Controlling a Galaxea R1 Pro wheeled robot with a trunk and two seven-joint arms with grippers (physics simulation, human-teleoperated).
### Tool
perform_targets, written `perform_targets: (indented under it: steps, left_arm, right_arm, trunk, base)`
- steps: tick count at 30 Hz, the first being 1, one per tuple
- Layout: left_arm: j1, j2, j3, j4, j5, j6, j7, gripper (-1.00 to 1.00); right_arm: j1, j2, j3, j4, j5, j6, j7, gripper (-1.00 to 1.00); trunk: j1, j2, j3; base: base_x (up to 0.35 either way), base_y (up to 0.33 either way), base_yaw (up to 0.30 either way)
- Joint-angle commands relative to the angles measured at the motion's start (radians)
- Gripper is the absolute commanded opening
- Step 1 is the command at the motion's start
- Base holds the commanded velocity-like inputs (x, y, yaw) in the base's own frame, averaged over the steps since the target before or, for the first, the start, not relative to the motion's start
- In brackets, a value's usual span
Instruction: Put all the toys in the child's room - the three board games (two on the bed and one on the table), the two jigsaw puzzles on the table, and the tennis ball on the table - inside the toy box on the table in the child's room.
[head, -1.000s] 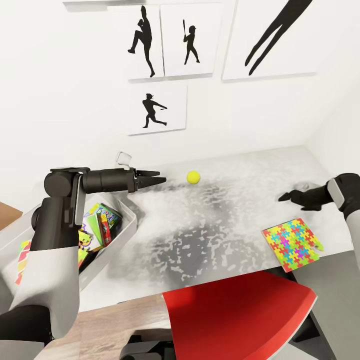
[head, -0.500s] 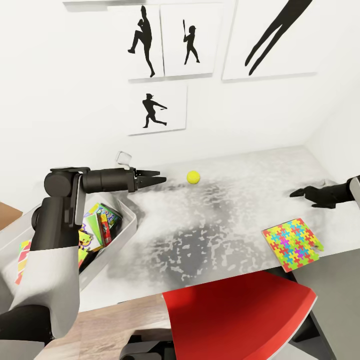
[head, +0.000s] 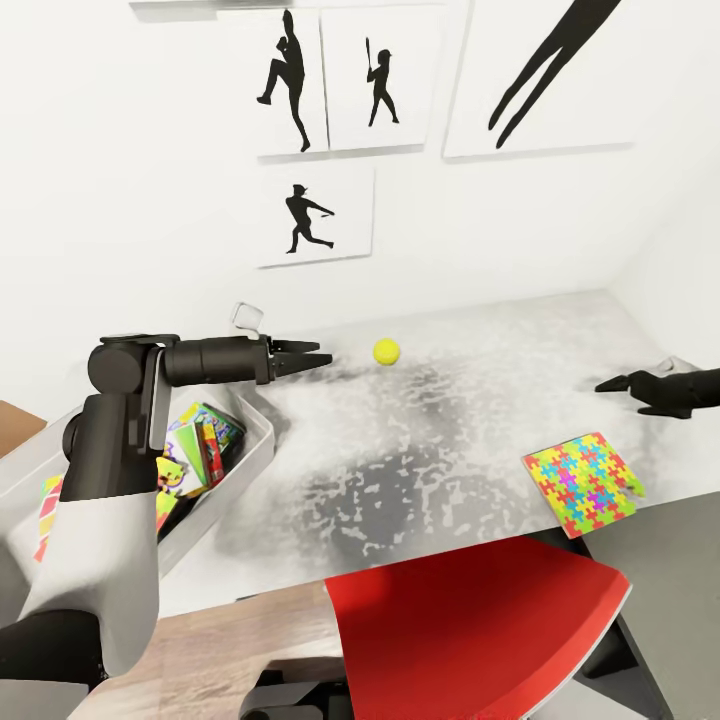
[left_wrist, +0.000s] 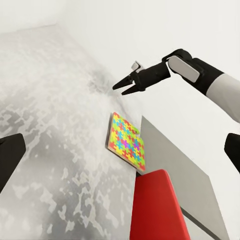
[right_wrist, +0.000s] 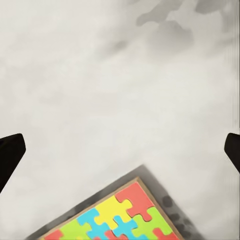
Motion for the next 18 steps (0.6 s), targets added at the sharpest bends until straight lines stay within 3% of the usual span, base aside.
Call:
perform_targets:
  steps: [1, 18]
  left_arm:
    - [-0.001, 0.0, 0.001, -0.001, -0.011, 0.01, -0.01, 1.0]
    - [-0.001, 0.0, 0.002, -0.001, -0.01, 0.01, -0.01, 1.0]
  right_arm:
    - [-0.001, -0.002, -0.004, 0.001, 0.0, 0.006, 0.003, 1.0]
    - [0.001, -0.027, -0.004, 0.025, 0.0, 0.006, 0.008, 1.0]
  trunk:
    - [0.001, -0.002, -0.001]
    - [0.001, -0.002, -0.001]
  base:
    - [-0.01, 0.0, 0.0]
    - [-0.033, 0.0, 0.0]
